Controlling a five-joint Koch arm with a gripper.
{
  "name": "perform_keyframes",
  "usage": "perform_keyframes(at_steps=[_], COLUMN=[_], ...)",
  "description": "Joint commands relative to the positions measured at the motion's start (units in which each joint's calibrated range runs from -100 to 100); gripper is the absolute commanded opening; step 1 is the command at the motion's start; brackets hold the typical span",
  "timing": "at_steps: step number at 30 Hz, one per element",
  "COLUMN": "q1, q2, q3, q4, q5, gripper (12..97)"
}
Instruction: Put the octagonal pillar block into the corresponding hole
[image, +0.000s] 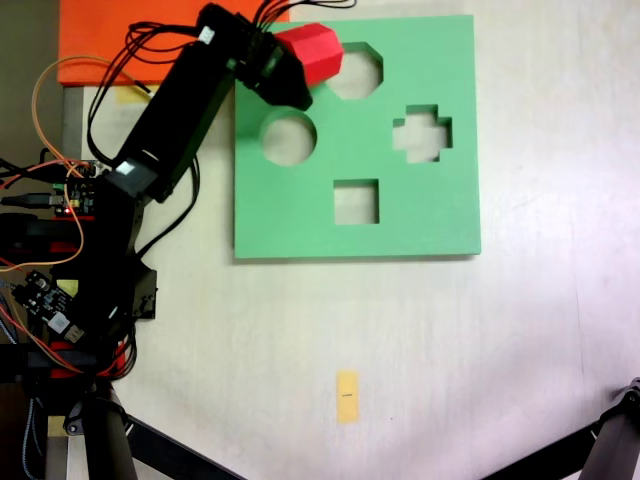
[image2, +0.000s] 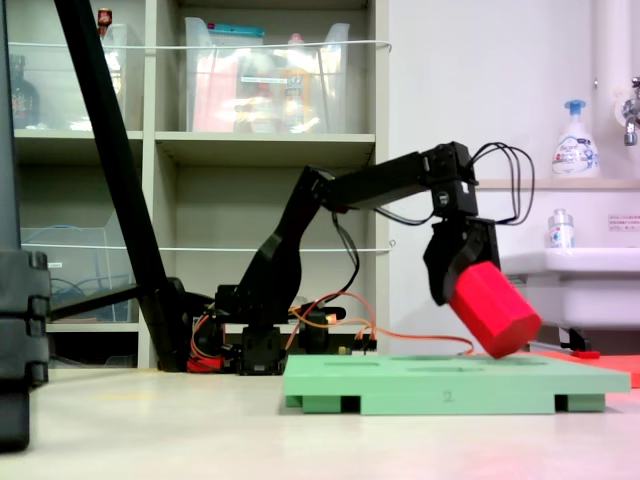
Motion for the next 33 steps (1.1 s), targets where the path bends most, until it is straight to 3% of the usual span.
perform_keyframes(at_steps=[1,23,33], q1=[0.2,0.29,-1.56], q2=[-2.88,-7.21,-15.87], q3=[0.47,-3.42,7.35], q4=[0.0,0.0,0.0], q5=[0.05,0.88,1.07], gripper=[24.0,24.4,24.5])
